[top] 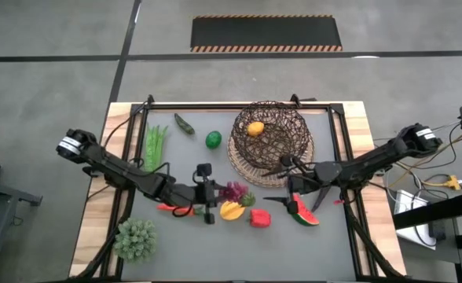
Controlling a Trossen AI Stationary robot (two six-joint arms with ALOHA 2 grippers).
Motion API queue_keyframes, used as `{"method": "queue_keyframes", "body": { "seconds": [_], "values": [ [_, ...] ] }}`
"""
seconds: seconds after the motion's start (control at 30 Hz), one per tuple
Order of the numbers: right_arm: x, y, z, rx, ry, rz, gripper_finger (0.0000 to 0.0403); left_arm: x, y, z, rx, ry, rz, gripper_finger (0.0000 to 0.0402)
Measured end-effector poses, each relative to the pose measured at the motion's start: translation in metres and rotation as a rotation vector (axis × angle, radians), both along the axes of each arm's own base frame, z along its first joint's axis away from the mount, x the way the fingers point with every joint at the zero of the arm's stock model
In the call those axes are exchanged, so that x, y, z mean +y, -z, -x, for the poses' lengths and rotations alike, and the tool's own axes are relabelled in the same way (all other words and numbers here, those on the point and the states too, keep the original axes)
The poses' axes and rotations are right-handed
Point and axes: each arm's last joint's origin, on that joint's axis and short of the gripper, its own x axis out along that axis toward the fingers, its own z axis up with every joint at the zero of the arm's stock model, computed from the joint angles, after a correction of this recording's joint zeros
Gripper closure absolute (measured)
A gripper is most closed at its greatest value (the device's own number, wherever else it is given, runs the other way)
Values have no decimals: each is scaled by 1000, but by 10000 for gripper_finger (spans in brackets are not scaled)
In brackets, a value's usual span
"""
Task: Build produce basket
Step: Put the violet grapes into the basket
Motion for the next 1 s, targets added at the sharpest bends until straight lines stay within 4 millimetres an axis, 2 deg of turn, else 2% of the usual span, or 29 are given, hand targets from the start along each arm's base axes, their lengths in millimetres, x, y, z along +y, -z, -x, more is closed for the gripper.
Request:
{"method": "queue_keyframes", "body": {
  "seconds": [0.23, 0.4, 0.77, 1.0],
  "values": [
    [4, 1, -12, -167, 3, -25, 78, 3, 10, 8, -208, 9, 22, 353],
    [4, 6, -23, -236, 12, -74, 78, 6, 11, 13, -290, 11, 11, 353],
    [6, 17, -60, -213, 79, -115, 78, 10, 1, 12, -366, -3, -47, 353],
    [3, 20, -72, -196, 92, -130, 78, 10, -1, 12, -383, -5, -45, 353]
  ]
}}
